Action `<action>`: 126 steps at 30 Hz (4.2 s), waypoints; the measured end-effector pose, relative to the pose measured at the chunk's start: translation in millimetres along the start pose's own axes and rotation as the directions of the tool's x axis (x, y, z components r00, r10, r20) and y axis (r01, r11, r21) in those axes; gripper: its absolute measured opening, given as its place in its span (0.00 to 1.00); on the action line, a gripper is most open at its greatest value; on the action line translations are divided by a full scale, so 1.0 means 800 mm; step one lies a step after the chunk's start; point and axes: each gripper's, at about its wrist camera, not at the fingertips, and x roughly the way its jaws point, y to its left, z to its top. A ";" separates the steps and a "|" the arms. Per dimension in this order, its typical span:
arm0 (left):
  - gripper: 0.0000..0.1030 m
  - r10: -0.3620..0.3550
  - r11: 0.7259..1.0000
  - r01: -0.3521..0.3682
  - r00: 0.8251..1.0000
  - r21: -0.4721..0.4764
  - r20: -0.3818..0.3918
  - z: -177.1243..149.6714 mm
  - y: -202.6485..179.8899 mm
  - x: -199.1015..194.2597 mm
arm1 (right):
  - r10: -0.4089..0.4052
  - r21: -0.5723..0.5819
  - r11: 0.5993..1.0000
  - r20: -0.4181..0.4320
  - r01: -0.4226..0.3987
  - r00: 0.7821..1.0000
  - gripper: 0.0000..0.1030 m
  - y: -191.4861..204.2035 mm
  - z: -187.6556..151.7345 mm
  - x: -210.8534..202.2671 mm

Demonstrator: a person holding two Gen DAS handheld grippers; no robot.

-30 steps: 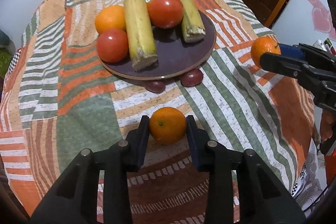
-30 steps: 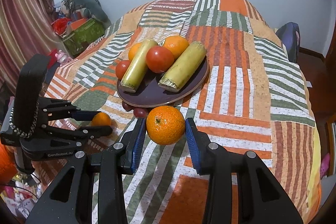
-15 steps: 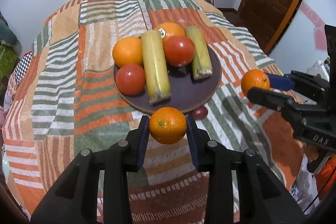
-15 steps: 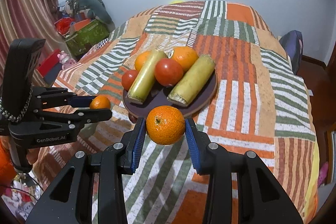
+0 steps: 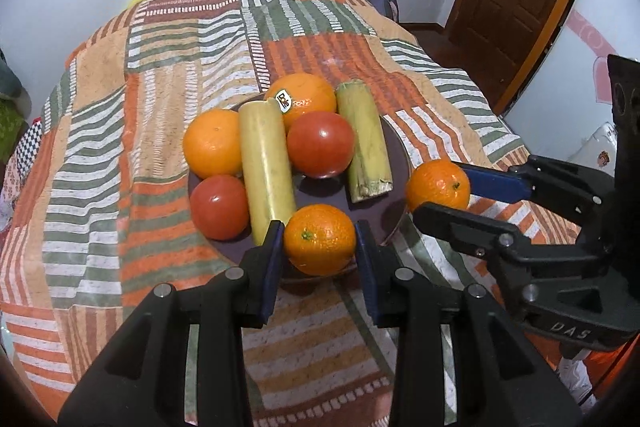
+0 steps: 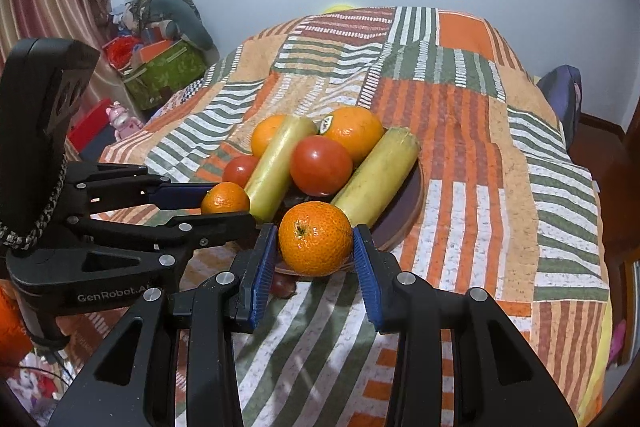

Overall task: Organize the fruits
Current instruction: 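Place both mandarins on the plate between the fruits and open both tools, then grasp a dark red plum with the right tool while the left tool grasps another plum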

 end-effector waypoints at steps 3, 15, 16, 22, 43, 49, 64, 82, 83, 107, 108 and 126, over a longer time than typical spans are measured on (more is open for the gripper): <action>0.34 -0.013 1.000 0.012 1.000 -0.012 -0.010 0.005 0.002 0.011 | -0.013 0.010 1.000 -0.009 0.014 1.000 0.34 -0.009 0.000 0.006; 0.34 -0.028 0.999 0.028 1.000 0.019 -0.010 0.021 -0.010 0.041 | -0.061 0.041 0.997 -0.026 0.062 0.998 0.34 -0.047 0.016 0.026; 0.34 -0.026 0.999 0.026 1.000 0.020 -0.013 0.021 -0.010 0.044 | -0.062 0.047 0.997 -0.025 0.063 0.998 0.34 -0.050 0.017 0.028; 0.34 -0.027 1.000 0.028 1.000 0.013 -0.011 0.019 -0.005 0.050 | -0.081 0.065 0.994 -0.029 0.083 0.996 0.34 -0.059 0.021 0.044; 0.49 -0.010 0.999 0.010 1.000 0.049 0.001 0.015 -0.019 0.045 | -0.072 0.075 0.994 -0.037 0.074 0.997 0.47 -0.065 0.019 0.047; 0.49 0.002 1.000 -0.002 1.000 0.021 0.024 0.018 -0.013 0.032 | -0.074 0.076 0.994 -0.025 0.076 0.997 0.46 -0.064 0.021 0.038; 0.54 0.097 0.994 -0.092 0.990 -0.054 0.106 -0.004 0.024 -0.055 | -0.086 0.020 0.996 0.026 0.085 0.996 0.47 -0.022 0.018 -0.019; 0.62 0.106 0.990 -0.100 0.993 -0.101 0.052 -0.046 0.048 -0.070 | -0.063 -0.023 0.998 -0.022 0.063 0.998 0.47 0.017 -0.007 -0.018; 0.62 0.104 0.990 -0.098 0.993 -0.103 0.048 -0.047 0.049 -0.068 | -0.062 -0.030 0.998 -0.035 0.061 0.997 0.47 0.021 -0.010 -0.013; 0.59 0.074 0.996 -0.075 0.997 -0.038 -0.027 -0.062 0.043 -0.017 | 0.008 -0.048 0.999 -0.205 -0.019 0.979 0.31 0.037 -0.040 0.067; 0.59 0.076 0.996 -0.077 0.997 -0.036 -0.034 -0.064 0.043 -0.014 | 0.008 -0.051 0.999 -0.203 -0.018 0.979 0.31 0.037 -0.038 0.069; 0.54 0.042 0.999 -0.044 0.995 -0.020 -0.087 -0.066 0.032 0.011 | 0.014 -0.042 0.999 -0.168 -0.022 0.986 0.23 0.027 -0.037 0.047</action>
